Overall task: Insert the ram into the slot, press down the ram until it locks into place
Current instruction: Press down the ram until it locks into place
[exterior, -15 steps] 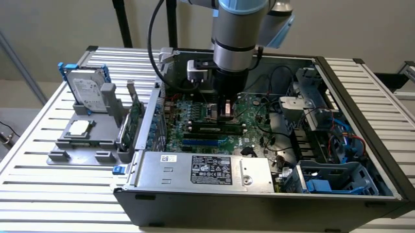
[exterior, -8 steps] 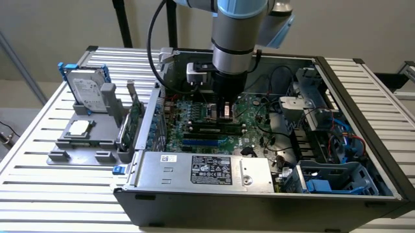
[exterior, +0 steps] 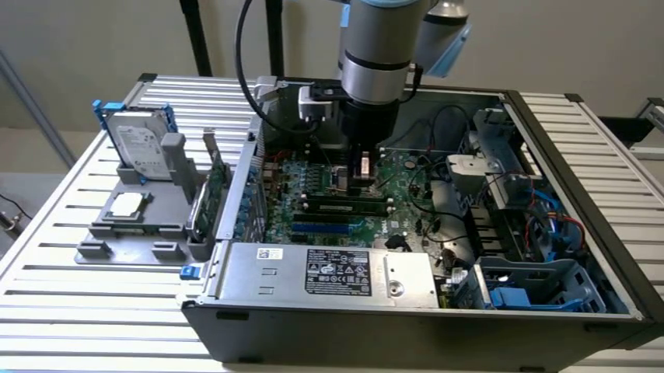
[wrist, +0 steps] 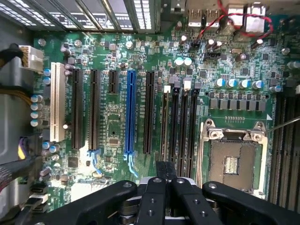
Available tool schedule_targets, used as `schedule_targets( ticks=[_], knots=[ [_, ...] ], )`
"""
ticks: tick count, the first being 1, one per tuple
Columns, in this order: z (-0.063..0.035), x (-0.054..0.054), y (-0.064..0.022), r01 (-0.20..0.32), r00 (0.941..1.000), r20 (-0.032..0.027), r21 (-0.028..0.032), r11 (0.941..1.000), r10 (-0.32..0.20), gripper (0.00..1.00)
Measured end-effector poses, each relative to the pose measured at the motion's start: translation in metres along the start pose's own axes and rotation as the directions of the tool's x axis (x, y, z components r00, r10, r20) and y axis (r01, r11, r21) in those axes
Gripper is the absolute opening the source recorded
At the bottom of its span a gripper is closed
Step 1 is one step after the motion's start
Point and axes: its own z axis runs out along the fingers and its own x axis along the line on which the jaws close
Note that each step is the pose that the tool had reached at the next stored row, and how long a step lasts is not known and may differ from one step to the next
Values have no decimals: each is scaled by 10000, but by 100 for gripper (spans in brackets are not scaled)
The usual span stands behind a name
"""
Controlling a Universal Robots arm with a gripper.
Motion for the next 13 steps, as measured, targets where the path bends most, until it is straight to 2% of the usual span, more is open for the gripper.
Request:
schedule_targets(
  ticks=[13],
  knots=[
    [-16, 1, 0, -1, 10000, -24, -2, 10000, 1, 11]
  ],
)
